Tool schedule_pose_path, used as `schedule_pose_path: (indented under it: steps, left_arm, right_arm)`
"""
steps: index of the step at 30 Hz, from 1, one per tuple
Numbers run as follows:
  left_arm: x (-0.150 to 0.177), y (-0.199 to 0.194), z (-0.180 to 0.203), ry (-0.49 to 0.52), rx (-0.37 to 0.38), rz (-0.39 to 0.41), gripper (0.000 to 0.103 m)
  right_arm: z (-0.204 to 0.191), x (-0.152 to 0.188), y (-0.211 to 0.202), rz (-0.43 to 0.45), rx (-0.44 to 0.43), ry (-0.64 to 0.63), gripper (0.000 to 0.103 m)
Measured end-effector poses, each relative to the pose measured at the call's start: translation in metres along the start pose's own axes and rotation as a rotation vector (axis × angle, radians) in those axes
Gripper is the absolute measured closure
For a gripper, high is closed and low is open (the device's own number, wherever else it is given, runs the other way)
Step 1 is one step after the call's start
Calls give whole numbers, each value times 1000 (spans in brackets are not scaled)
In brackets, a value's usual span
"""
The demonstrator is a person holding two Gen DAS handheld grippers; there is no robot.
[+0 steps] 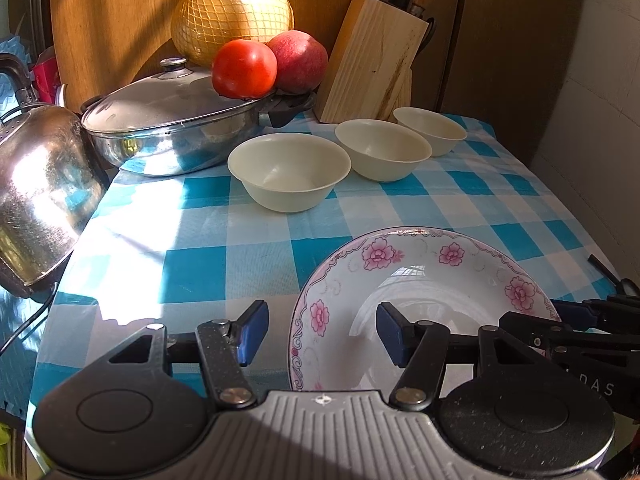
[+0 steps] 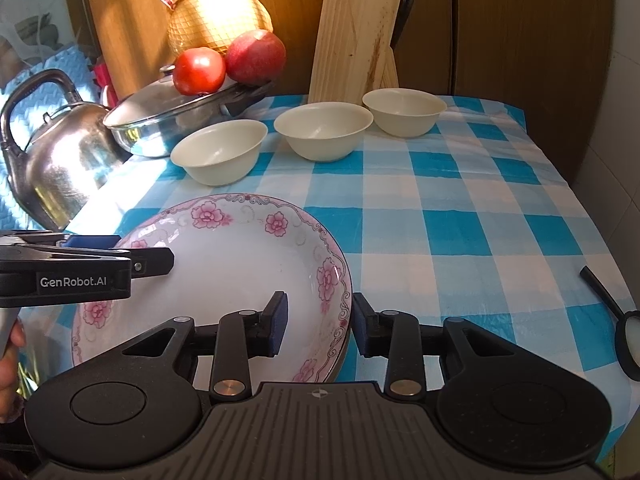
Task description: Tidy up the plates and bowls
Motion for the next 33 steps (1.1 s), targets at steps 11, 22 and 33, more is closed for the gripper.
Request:
schedule_pose_path:
  steps: [11,22,33]
  left_arm:
    - [-24,12,-33,-175,46,-45,49]
    - [-70,12,-35,-222,77,24,49]
    - [-104,61,-61,-344,37,-45,49]
  right_arm:
    - [5,-30,5,20,-22,28,59]
    - [-3,-85,27,32,-69,39,55]
    - [-16,-136,87,-54,-194,132,53]
Point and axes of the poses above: each gripper's, at about its wrist camera, not at the fingertips, and y roughly the way its jaws point, z to its right, x to its underside, the point moved 9 cm from there along y, roughly the way its jaws point, and after that the axes turned 11 degrees about -z, right-handed, at the moved point
